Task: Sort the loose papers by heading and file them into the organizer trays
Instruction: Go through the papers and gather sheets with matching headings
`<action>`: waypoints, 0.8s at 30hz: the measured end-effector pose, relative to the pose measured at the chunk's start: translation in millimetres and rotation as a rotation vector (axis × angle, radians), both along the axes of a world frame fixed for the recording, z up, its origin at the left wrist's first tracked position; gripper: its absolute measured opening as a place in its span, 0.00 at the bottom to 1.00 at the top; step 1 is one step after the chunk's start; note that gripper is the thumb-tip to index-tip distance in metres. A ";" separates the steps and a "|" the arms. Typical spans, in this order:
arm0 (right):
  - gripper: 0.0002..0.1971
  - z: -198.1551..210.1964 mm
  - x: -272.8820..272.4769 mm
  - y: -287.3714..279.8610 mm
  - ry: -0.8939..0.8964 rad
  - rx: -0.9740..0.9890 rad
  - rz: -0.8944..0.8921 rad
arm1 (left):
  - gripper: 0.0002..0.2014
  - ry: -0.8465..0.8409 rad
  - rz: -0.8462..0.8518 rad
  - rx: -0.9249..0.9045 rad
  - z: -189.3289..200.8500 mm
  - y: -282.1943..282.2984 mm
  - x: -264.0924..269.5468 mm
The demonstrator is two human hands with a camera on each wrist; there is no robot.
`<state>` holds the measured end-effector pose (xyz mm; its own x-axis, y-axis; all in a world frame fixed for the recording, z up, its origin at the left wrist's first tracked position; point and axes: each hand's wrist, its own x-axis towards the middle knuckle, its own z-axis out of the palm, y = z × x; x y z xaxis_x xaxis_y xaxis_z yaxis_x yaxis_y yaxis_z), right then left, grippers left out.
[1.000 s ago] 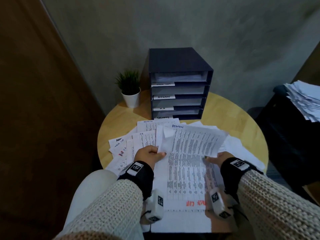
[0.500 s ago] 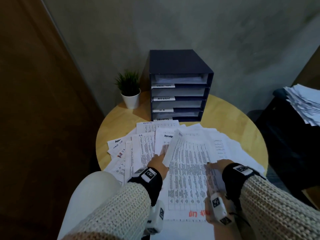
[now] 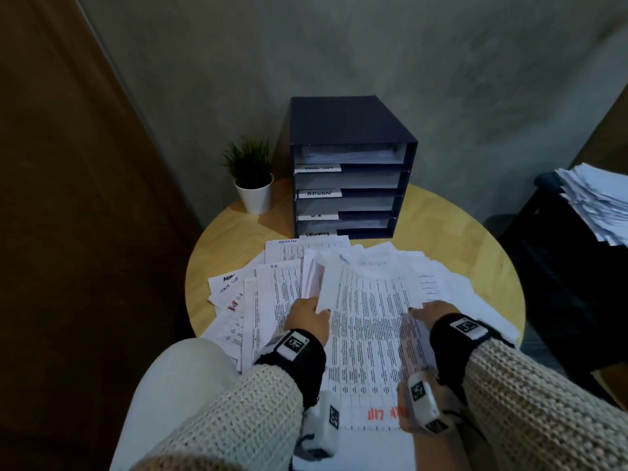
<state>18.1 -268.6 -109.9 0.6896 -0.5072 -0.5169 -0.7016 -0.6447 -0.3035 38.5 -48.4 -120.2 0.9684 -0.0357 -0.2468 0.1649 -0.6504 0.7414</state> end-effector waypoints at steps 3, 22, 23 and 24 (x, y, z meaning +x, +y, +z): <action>0.24 1.7 0.9 -0.7 -0.103 0.030 -0.021 | 0.13 0.044 0.083 -0.072 -3.8 14.2 7.2; 0.32 -5.9 -3.4 -7.3 -0.093 0.205 -0.153 | 0.13 -0.171 -0.002 -0.237 -5.4 10.6 1.9; 0.32 -6.7 -2.3 -8.4 -0.093 0.187 -0.138 | 0.14 -0.172 0.048 -0.275 -4.9 12.3 2.7; 0.31 -4.6 -3.3 -7.1 -0.098 0.182 -0.139 | 0.16 -0.170 0.102 -0.310 -4.3 13.9 3.5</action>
